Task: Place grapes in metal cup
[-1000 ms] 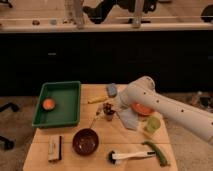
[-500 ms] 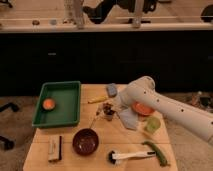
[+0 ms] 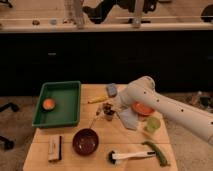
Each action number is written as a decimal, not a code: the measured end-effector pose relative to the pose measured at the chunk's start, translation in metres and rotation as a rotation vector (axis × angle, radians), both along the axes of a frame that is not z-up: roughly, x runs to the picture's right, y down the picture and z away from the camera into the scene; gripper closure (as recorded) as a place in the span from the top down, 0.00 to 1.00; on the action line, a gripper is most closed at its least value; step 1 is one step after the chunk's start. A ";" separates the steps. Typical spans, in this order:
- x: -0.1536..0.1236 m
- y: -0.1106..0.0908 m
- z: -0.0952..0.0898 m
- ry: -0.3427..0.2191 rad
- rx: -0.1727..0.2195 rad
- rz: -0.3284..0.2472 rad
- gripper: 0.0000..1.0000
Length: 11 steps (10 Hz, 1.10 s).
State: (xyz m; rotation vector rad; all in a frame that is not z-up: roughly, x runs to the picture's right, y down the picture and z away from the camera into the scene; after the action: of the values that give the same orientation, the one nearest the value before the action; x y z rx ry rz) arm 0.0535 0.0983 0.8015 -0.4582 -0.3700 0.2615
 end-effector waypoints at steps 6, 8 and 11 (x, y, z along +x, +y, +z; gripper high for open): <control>0.000 0.000 0.000 0.000 0.000 0.000 0.03; 0.000 0.000 0.000 0.000 0.000 0.000 0.01; 0.000 0.000 0.000 0.000 0.000 0.000 0.06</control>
State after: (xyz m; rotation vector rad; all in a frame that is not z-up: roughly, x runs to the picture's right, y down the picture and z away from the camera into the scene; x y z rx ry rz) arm 0.0535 0.0983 0.8015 -0.4582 -0.3700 0.2616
